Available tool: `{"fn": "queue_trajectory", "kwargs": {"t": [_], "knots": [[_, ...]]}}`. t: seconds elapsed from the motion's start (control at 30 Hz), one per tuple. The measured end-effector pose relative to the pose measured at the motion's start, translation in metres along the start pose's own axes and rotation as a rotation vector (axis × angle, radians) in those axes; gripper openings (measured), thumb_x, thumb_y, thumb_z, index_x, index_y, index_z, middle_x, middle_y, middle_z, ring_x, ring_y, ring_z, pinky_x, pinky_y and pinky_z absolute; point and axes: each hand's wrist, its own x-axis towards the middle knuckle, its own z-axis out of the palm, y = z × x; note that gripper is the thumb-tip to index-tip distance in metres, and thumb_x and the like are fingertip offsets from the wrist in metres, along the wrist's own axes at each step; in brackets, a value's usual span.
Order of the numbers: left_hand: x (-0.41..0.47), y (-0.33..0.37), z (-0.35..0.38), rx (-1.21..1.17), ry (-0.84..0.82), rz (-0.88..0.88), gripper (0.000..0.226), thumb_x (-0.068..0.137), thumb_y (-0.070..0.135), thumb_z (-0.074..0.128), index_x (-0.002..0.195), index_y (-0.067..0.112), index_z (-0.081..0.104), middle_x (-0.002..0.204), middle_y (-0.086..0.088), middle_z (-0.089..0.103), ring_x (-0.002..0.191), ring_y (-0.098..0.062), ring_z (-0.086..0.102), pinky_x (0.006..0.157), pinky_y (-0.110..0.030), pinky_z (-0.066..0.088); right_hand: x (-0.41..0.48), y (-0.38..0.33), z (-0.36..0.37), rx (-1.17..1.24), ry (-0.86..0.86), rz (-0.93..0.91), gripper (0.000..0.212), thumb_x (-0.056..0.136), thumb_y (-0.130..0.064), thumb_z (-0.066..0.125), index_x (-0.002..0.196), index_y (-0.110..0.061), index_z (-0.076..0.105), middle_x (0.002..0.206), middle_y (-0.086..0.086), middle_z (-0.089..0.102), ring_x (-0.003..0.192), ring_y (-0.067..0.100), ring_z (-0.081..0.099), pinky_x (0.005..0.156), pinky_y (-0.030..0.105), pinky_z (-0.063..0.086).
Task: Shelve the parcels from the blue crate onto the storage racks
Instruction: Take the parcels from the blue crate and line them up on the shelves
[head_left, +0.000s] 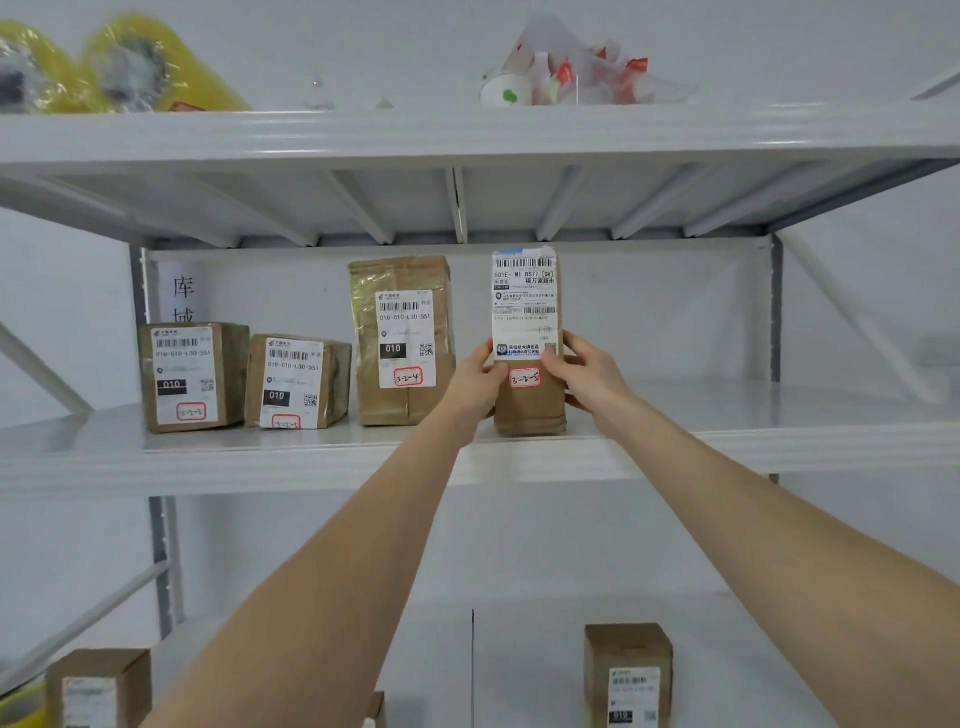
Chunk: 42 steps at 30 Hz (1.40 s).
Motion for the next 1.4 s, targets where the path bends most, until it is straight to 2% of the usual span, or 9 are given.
{"fn": "queue_trajectory", "kwargs": {"t": [0.07, 0.13, 0.2, 0.23, 0.3, 0.4, 0.63, 1.4], "knots": [[0.003, -0.002, 0.002, 0.034, 0.017, -0.025, 0.042, 0.096, 0.014, 0.046, 0.136, 0.026, 0.042, 0.108, -0.002, 0.065, 0.093, -0.019, 0.059, 0.08, -0.034, 0.048, 0.003, 0.003, -0.002, -0.072, -0.018, 0.007, 0.054, 0.092, -0.027, 0.062, 0.142, -0.027, 0.041, 0.128, 0.004, 0.057, 0.107, 0.016, 0.056, 0.07, 0.022, 0.045], [0.005, -0.002, 0.004, 0.096, 0.043, -0.049, 0.041, 0.094, 0.017, 0.05, 0.134, 0.021, 0.043, 0.11, -0.002, 0.063, 0.091, -0.019, 0.055, 0.069, -0.03, 0.044, 0.005, 0.005, -0.006, -0.161, -0.034, 0.023, 0.065, 0.089, -0.033, 0.065, 0.146, -0.025, 0.034, 0.138, 0.006, 0.047, 0.12, 0.021, 0.05, 0.079, 0.029, 0.044], [0.007, -0.002, 0.004, 0.135, 0.04, -0.072, 0.034, 0.093, 0.02, 0.054, 0.127, 0.02, 0.051, 0.116, -0.002, 0.064, 0.097, -0.019, 0.058, 0.072, -0.029, 0.046, 0.006, 0.008, -0.008, -0.234, -0.053, 0.05, 0.074, 0.086, -0.04, 0.066, 0.148, -0.021, 0.028, 0.143, 0.007, 0.042, 0.123, 0.026, 0.05, 0.082, 0.034, 0.047], [0.008, -0.002, 0.005, 0.136, 0.028, -0.083, 0.03, 0.092, 0.02, 0.055, 0.122, 0.02, 0.055, 0.116, -0.003, 0.065, 0.1, -0.02, 0.06, 0.078, -0.032, 0.049, 0.007, 0.01, -0.009, -0.267, -0.064, 0.048, 0.073, 0.086, -0.041, 0.065, 0.147, -0.018, 0.031, 0.141, 0.007, 0.044, 0.12, 0.027, 0.052, 0.084, 0.035, 0.05], [0.007, -0.003, 0.005, 0.122, 0.003, -0.099, 0.023, 0.094, 0.017, 0.054, 0.117, 0.018, 0.057, 0.112, -0.003, 0.065, 0.1, -0.021, 0.061, 0.083, -0.034, 0.051, 0.011, 0.014, -0.011, -0.346, -0.085, 0.004, 0.057, 0.088, -0.038, 0.063, 0.137, -0.014, 0.045, 0.131, 0.009, 0.056, 0.112, 0.029, 0.058, 0.09, 0.041, 0.052], [0.008, -0.004, 0.006, 0.164, -0.005, -0.084, 0.026, 0.096, 0.014, 0.051, 0.122, 0.014, 0.056, 0.112, -0.005, 0.063, 0.099, -0.022, 0.06, 0.087, -0.037, 0.052, 0.012, 0.018, -0.012, -0.425, -0.088, -0.036, 0.042, 0.09, -0.033, 0.061, 0.124, -0.01, 0.054, 0.119, 0.012, 0.063, 0.108, 0.031, 0.06, 0.091, 0.047, 0.051], [0.025, -0.013, 0.012, 0.314, 0.061, -0.061, 0.033, 0.095, 0.015, 0.053, 0.128, 0.012, 0.053, 0.125, -0.009, 0.061, 0.114, -0.026, 0.057, 0.098, -0.046, 0.048, 0.022, 0.021, -0.012, -0.491, -0.106, -0.002, 0.04, 0.09, -0.029, 0.062, 0.12, -0.006, 0.05, 0.118, 0.014, 0.059, 0.106, 0.031, 0.06, 0.09, 0.045, 0.051], [0.082, -0.042, -0.007, 0.404, 0.08, -0.117, 0.033, 0.094, 0.016, 0.054, 0.126, 0.009, 0.052, 0.121, -0.012, 0.061, 0.112, -0.032, 0.057, 0.098, -0.049, 0.047, 0.066, 0.037, 0.022, -0.432, -0.114, 0.112, 0.044, 0.091, -0.026, 0.06, 0.126, -0.004, 0.045, 0.125, 0.015, 0.055, 0.111, 0.031, 0.057, 0.092, 0.044, 0.051]]}}
